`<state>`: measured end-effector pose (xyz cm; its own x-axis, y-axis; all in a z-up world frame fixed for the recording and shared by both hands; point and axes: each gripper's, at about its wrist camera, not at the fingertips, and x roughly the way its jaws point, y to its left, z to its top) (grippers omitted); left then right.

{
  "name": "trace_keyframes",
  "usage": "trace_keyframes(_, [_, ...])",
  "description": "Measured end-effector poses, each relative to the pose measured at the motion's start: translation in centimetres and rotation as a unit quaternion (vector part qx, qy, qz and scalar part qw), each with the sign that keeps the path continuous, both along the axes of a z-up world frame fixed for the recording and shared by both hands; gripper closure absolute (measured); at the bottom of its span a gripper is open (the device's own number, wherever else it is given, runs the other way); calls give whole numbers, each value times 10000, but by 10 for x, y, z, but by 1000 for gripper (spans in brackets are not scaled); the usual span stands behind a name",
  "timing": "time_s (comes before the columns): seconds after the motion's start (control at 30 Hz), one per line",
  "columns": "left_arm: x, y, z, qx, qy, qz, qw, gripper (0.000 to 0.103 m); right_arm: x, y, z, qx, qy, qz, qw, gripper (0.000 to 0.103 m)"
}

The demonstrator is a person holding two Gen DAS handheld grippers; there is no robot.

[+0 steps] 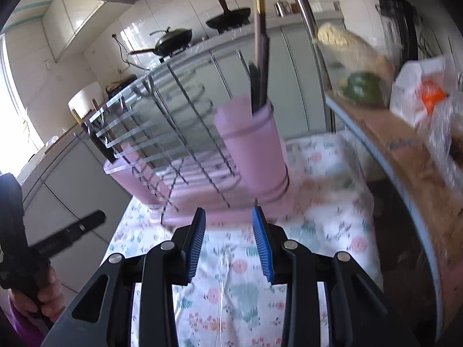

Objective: Organize utensils

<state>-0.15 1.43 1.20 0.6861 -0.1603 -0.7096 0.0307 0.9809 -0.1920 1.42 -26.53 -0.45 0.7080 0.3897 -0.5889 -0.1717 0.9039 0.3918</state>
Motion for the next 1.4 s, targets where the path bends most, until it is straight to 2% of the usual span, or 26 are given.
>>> trace_keyframes(0.17, [6, -14, -34, -195, 874, -310, 9955, 64, -1, 0, -14, 64, 292, 89, 9995, 70])
trace_keyframes(0.27, [6, -28, -50, -83, 1295, -520, 9902, 64, 0, 0, -17, 93, 345, 142, 9993, 70])
trace_keyframes(0.37, [5, -47, -62, 322, 1454, -772, 9858, 65, 1, -1, -21, 104, 411, 204, 9989, 70])
trace_keyframes(0.53, [14, -63, -81, 736, 1897, -909, 9748, 78, 3, -2, -28, 148, 537, 263, 9981, 70])
trace_keyframes(0.8, [30, -62, -103, 665, 2562, -901, 9601, 80, 6, -10, -38, 435, 774, 283, 9957, 70])
trace_keyframes(0.93, [34, -66, -110, 737, 2580, -893, 9592, 82, 8, -10, -41, 431, 835, 304, 9951, 69])
trace_keyframes(1.0, [35, -66, -112, 772, 2536, -891, 9601, 89, 9, -8, -42, 415, 857, 327, 9949, 69])
trace_keyframes(1.1, [34, -68, -112, 780, 2442, -921, 9622, 92, 11, -5, -43, 362, 907, 369, 9945, 69])
trace_keyframes(1.3, [28, -53, -96, 328, 2147, -792, 9729, 92, 27, 14, -58, 361, 1393, 723, 9870, 68])
trace_keyframes(1.4, [22, -39, -86, 67, 1965, -715, 9779, 92, 37, 32, -68, 191, 1702, 880, 9813, 68])
